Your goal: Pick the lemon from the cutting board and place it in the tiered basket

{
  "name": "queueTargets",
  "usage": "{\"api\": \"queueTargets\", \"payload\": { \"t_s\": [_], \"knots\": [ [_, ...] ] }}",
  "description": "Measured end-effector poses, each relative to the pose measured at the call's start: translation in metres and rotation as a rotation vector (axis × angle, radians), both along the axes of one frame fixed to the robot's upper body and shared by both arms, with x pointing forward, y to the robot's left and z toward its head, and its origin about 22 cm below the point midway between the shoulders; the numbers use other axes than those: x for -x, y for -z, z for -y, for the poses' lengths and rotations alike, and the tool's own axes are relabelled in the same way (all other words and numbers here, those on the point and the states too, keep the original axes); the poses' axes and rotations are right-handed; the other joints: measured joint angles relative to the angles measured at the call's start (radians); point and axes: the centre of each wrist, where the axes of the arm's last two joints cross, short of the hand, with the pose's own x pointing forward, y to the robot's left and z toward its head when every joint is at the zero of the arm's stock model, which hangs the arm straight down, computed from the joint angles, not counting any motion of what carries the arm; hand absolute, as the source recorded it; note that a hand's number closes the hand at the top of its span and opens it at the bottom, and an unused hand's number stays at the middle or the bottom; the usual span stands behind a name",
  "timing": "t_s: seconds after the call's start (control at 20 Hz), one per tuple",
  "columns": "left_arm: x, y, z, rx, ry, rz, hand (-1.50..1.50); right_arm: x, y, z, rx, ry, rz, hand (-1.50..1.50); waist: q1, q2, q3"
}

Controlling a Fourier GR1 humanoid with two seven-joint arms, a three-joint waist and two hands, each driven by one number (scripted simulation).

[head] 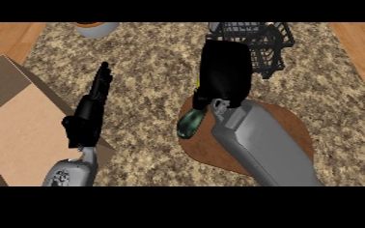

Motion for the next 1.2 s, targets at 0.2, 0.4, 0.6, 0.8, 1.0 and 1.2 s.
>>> {"api": "queueTargets", "payload": {
  "t_s": [0.2, 0.4, 0.6, 0.8, 1.0, 1.2],
  "knots": [
    [0.001, 0.002, -0.003, 0.007, -0.003, 0.005, 0.00, 0.008, -0.043, 0.008, -0.039, -0.007, 0.061, 1.50, 0.000, 0.000, 0.001],
    [-0.001, 0.001, -0.001, 0.001, 0.003, 0.012, 0.00, 0.003, -0.078, 0.015, -0.090, 0.004, 0.091, 1.50, 0.005, 0.001, 0.001],
    [0.001, 0.001, 0.003, 0.006, 0.011, 0.023, 0.00, -0.007, -0.098, 0.028, -0.202, 0.037, 0.093, 1.50, 0.015, 0.004, 0.002],
    [0.001, 0.001, 0.009, 0.002, 0.010, 0.024, 0.00, -0.026, -0.109, 0.031, -0.232, 0.063, 0.080, 1.50, 0.019, 0.007, 0.001],
    [0.001, -0.002, 0.006, 0.001, 0.013, 0.016, 0.00, -0.051, -0.113, 0.040, -0.228, 0.115, 0.084, 1.50, 0.023, 0.010, 0.000],
    [0.001, -0.004, 0.005, 0.003, 0.022, 0.019, 0.00, -0.075, -0.108, 0.059, -0.197, 0.167, 0.098, 1.50, 0.024, 0.010, 0.001]
  ]
}}
